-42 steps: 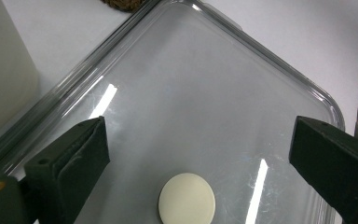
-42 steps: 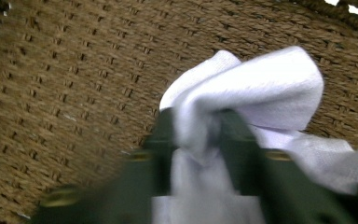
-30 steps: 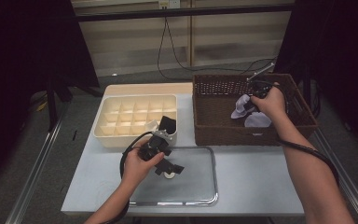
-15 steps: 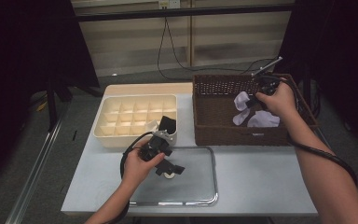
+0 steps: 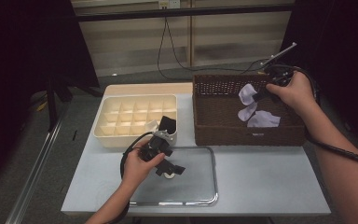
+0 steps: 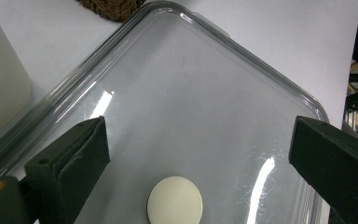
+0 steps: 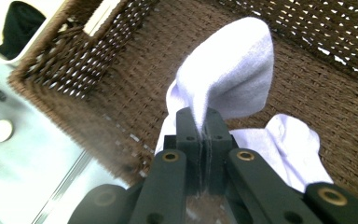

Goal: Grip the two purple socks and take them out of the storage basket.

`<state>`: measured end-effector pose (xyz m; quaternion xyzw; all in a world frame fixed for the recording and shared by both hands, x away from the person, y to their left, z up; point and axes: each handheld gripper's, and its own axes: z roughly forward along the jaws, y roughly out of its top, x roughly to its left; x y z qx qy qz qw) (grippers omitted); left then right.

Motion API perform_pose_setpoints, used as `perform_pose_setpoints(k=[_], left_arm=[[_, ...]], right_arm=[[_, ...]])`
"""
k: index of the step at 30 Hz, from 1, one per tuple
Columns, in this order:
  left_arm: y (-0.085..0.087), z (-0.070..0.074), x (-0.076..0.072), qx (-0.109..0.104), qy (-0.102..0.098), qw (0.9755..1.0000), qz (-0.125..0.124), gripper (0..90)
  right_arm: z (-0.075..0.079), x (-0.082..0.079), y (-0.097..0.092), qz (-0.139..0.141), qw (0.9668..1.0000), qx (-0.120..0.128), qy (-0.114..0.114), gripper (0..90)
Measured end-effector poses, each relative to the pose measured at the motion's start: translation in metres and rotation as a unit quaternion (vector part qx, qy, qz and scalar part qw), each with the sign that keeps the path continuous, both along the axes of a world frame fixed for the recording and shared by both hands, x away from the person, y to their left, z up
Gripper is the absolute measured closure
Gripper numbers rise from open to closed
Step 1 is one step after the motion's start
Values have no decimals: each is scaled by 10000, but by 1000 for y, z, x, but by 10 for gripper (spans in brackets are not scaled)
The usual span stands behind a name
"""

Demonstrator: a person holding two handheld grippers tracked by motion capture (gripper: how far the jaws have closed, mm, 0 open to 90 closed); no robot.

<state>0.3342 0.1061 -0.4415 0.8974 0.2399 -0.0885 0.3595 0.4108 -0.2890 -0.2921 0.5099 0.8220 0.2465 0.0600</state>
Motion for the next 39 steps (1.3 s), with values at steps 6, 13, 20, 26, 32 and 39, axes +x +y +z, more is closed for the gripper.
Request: perform_pose_setpoints(k=[6, 13, 20, 26, 32, 39], left_arm=[[-1, 0, -1, 88, -31, 10000, 34, 49], [-2, 1, -2, 43, -14, 10000, -12, 49], [-2, 1, -2, 115, -37, 9999, -2, 49], [-3, 0, -2, 31, 0, 10000, -15, 49], [-3, 1, -2, 36, -28, 10000, -31, 49], [-4, 0, -3, 16, -13, 10000, -19, 49]], right_arm=[[18, -12, 3, 139, 9999, -39, -18, 880], [32, -28, 6, 343, 9993, 45, -134, 880], [36, -43, 9, 534, 9984, 96, -177, 880], [35, -54, 12, 668, 9975, 175, -144, 880], [34, -67, 16, 828, 9962, 235, -138, 879], [31, -81, 25, 1096, 9932, 334, -215, 879]])
